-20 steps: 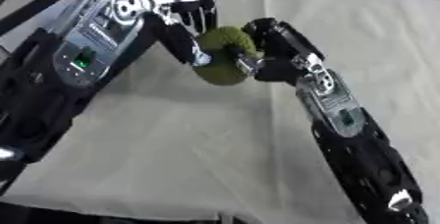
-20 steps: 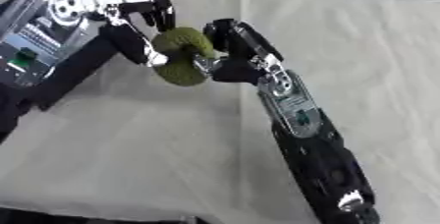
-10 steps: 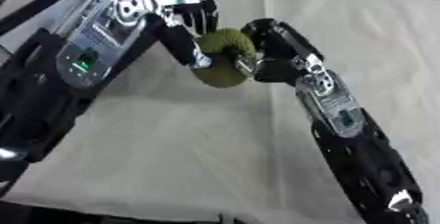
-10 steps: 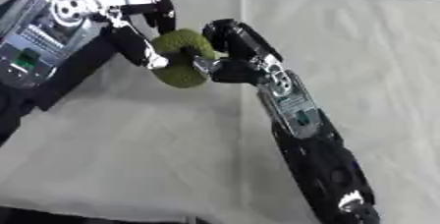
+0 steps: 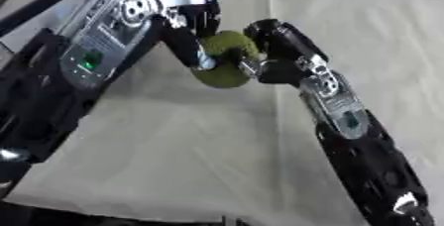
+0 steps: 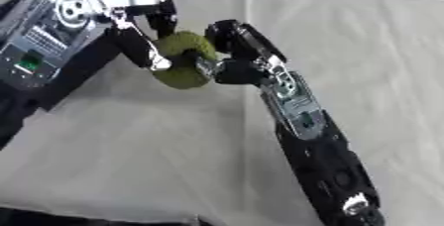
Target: Pick up the objects with one hand, pass them to the other hand, and then place them into the box on the other side of the table.
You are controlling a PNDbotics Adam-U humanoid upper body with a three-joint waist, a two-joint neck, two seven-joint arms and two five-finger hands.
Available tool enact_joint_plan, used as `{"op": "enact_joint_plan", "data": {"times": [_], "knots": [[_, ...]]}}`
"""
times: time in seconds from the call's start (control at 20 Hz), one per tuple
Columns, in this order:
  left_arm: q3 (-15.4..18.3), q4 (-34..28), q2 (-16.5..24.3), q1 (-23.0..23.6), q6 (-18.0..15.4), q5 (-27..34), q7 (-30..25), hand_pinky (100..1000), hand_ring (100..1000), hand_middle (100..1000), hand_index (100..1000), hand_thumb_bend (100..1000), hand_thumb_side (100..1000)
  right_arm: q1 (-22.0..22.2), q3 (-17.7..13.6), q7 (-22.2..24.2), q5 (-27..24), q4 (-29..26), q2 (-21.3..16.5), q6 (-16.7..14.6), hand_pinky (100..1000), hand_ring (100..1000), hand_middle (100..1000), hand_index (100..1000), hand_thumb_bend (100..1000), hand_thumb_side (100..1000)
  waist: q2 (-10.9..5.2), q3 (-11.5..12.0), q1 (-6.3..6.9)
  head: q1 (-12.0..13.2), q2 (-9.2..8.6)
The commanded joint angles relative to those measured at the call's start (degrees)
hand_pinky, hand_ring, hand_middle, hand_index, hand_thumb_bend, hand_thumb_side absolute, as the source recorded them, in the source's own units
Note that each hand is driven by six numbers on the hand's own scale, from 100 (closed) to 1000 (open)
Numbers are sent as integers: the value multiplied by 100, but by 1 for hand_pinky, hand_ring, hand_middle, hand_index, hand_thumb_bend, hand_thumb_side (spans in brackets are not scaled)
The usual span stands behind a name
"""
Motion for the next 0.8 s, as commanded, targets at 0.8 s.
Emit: {"op": "enact_joint_plan", "data": {"times": [0.8], "knots": [[21, -146, 69, -100, -57, -223, 70, 719, 586, 504, 553, 388, 100, -102, 2, 68, -151, -137, -83, -23, 605, 473, 305, 392, 230, 100, -97, 6, 20, 87, 36]]}}
